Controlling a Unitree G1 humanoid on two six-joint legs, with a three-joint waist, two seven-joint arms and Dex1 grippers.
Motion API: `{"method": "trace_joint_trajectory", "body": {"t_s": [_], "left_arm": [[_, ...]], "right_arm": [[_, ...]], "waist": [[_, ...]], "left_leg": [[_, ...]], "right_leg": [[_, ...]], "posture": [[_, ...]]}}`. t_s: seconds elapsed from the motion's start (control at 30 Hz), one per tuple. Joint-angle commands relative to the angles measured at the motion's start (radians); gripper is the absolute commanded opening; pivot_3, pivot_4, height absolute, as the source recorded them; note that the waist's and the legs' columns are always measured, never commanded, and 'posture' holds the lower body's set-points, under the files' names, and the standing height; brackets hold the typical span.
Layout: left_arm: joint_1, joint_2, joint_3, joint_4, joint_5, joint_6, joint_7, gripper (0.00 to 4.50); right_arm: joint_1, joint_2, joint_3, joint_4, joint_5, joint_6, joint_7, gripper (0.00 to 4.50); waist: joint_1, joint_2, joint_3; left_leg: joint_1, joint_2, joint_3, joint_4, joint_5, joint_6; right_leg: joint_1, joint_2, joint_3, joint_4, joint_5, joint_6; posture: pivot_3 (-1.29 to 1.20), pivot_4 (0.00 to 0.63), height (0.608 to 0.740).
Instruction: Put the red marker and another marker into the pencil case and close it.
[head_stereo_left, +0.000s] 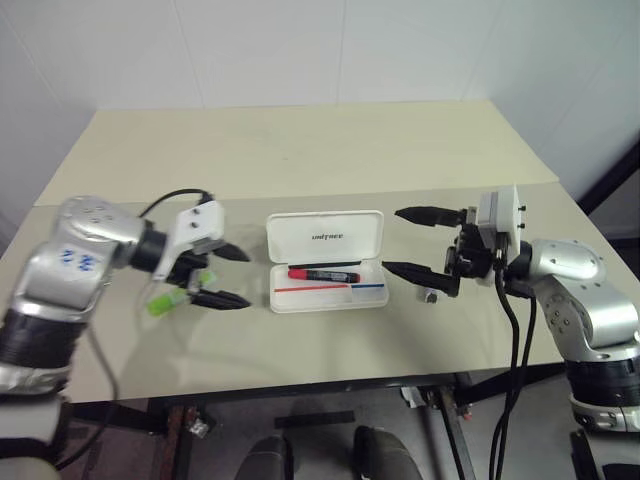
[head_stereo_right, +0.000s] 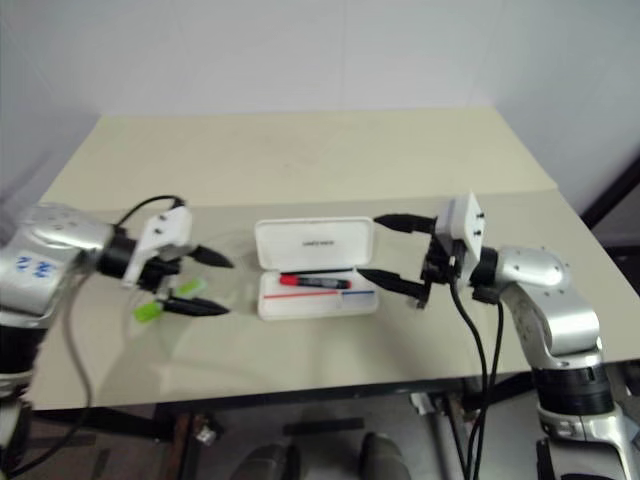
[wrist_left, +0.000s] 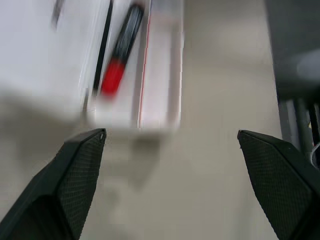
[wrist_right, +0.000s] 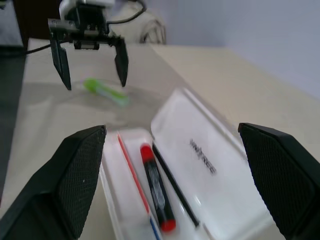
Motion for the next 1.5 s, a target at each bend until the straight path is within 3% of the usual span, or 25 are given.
{"method": "trace_joint_trajectory", "body": {"t_s": [0.03, 0.27, 0.97, 1.33, 1.5], "left_arm": [[0.04, 0.119, 0.037, -0.033, 0.001, 0.054, -0.004, 4.48], [0.08, 0.224, -0.04, 0.083, 0.132, 0.021, 0.1, 4.48], [-0.04, 0.013, -0.199, 0.437, 0.313, -0.191, 0.181, 4.48], [-0.037, 0.021, -0.19, 0.445, 0.33, -0.212, 0.159, 1.08], [-0.022, 0.019, -0.172, 0.423, 0.304, -0.213, 0.143, 1.07]], "right_arm": [[-0.054, 0.021, 0.021, -0.007, 0.016, -0.02, 0.035, 4.5], [-0.109, 0.066, 0.057, 0.011, -0.001, -0.033, 0.06, 4.5], [-0.024, 0.055, 0.024, -0.09, 0.009, -0.006, -0.01, 4.5], [-0.022, 0.058, 0.024, -0.096, 0.005, -0.013, -0.03, 4.5], [-0.026, 0.056, 0.028, -0.084, 0.003, -0.014, -0.023, 4.5]], "waist": [[0.003, 0.0, 0.0], [0.002, 0.001, 0.0], [0.003, 0.001, 0.0], [0.003, 0.001, 0.0], [0.003, 0.001, 0.0]], "left_leg": [[0.0, 0.001, 0.0, 0.0, 0.0, 0.0], [0.0, 0.001, 0.002, -0.001, 0.0, 0.0], [0.0, 0.004, 0.005, -0.001, -0.002, -0.001], [0.002, 0.006, 0.005, 0.001, 0.0, -0.003], [0.002, 0.006, 0.005, 0.001, 0.0, -0.003]], "right_leg": [[0.0, 0.001, 0.001, 0.0, 0.0, 0.0], [-0.001, 0.003, 0.004, 0.0, 0.0, -0.001], [-0.002, 0.006, 0.006, 0.002, 0.001, -0.001], [-0.001, 0.006, 0.006, 0.002, 0.003, -0.004], [-0.002, 0.007, 0.006, 0.002, 0.003, -0.005]], "posture": [[0.0, 0.15, 0.74], [0.0, 0.15, 0.74], [0.0, 0.15, 0.74], [0.0, 0.15, 0.74], [0.0, 0.15, 0.74]]}}
